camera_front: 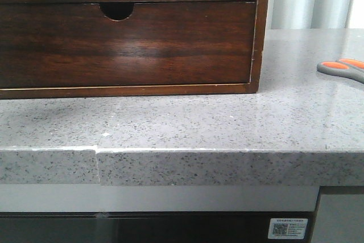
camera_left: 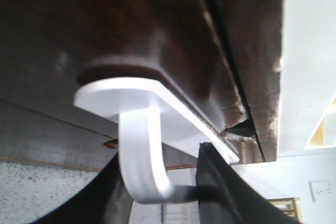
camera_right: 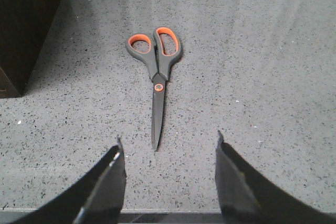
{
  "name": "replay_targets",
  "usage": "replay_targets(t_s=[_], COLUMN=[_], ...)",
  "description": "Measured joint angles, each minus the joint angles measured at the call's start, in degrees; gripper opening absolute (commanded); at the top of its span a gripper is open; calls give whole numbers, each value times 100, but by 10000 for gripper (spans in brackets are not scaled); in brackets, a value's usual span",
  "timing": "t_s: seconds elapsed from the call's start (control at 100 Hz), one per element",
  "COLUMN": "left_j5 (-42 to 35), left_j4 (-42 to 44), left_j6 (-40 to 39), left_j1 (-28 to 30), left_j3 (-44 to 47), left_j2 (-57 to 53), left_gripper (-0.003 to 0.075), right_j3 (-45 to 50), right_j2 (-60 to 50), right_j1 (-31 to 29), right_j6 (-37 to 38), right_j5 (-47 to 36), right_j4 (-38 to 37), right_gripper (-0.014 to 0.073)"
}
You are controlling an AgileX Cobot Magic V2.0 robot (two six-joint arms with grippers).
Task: Put scissors in drawer with both arms
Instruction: 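Pull the drawer open toward the robot with the left gripper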
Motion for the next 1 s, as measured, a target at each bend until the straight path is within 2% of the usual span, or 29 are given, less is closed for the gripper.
replay_targets(t_s=[0.47,0.81,1.0], left_j5=[252,526,695], left_j4=[-32,-32,-32], left_j6=[-343,-424,-424], left_j1=[22,59,68], left_j3=[10,93,489], left_j2=[35,29,-338], left_gripper=[-20,-20,-20], right_j3=[0,0,0], right_j2=[0,0,0], right_j1=[0,0,0], right_j6=[0,13,24], right_j5=[0,62,134], right_j4=[7,7,7], right_gripper=[345,345,345])
